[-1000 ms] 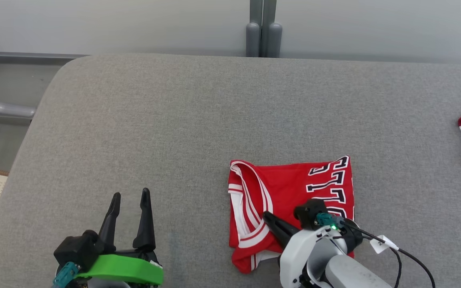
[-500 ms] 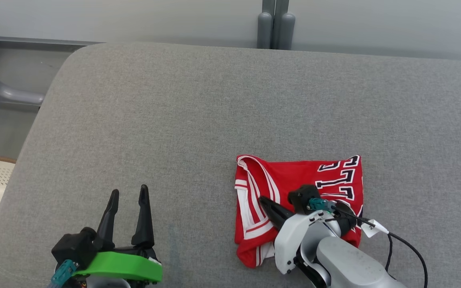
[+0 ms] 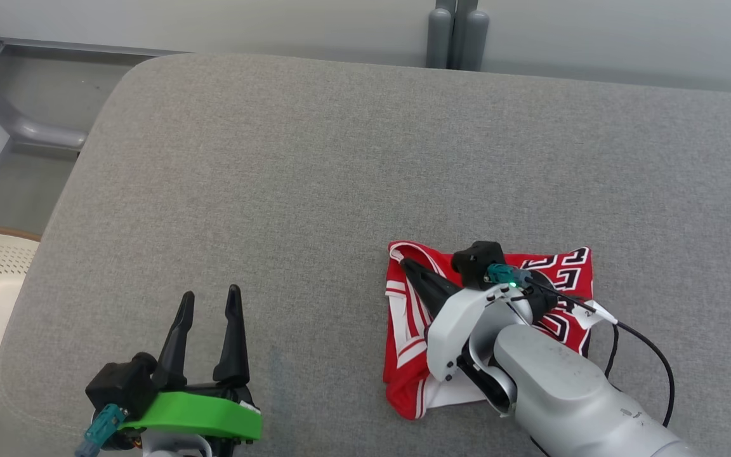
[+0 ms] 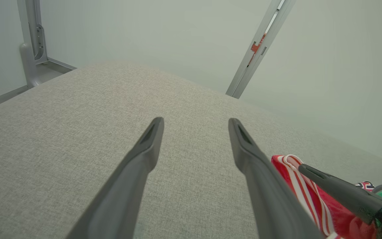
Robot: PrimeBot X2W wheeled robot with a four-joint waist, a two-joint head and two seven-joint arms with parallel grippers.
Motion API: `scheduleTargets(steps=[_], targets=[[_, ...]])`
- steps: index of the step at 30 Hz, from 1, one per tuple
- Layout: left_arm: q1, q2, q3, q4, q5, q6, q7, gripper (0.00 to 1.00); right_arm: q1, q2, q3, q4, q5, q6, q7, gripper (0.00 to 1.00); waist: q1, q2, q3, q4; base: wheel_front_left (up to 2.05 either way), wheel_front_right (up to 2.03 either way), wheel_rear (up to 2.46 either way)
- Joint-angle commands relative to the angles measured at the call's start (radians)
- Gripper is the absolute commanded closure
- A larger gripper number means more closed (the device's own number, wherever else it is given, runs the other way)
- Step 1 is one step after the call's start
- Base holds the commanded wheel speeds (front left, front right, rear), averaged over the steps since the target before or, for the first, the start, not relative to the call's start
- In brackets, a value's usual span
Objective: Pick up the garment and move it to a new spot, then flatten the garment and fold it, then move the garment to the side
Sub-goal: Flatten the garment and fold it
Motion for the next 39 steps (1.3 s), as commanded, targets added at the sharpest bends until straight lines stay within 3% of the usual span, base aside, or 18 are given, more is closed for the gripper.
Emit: scheduleTargets(steps=[1,12,24,30,39], targets=[[-0.01,0.002,0.004,-0.003,-0.001,0.006,-0.003,0.0,-0.012,-0.002,-0.003,0.013,-0.002,0.0,-0.01,1.0,0.0,0.0,0.002,0.007,0.0,0.0,0.0],[0.0,0.002,0.003,-0.011,-0.009,0.013,-0.003,0.0,-0.034,-0.002,-0.013,0.122,-0.038,0.0,0.008,1.0,0.0,0.0,0.01,0.018,0.0,0.0,0.0],[-0.003,0.002,0.009,-0.006,-0.007,0.015,-0.003,0.0,-0.018,-0.003,0.091,-0.021,0.056,0.0,0.019,1.0,0.0,0.0,0.006,0.007,0.0,0.0,0.0],[0.009,0.002,0.017,-0.01,0.0,0.012,-0.003,0.0,-0.012,-0.005,0.038,-0.07,0.047,0.0,-0.026,1.0,0.0,0.0,-0.006,-0.04,0.0,0.0,0.0],[0.019,0.003,0.013,-0.011,0.007,0.009,-0.003,0.0,0.103,-0.088,-0.116,-0.18,-0.045,0.0,-0.044,1.0,0.0,0.0,-0.022,-0.103,0.0,0.0,0.0]])
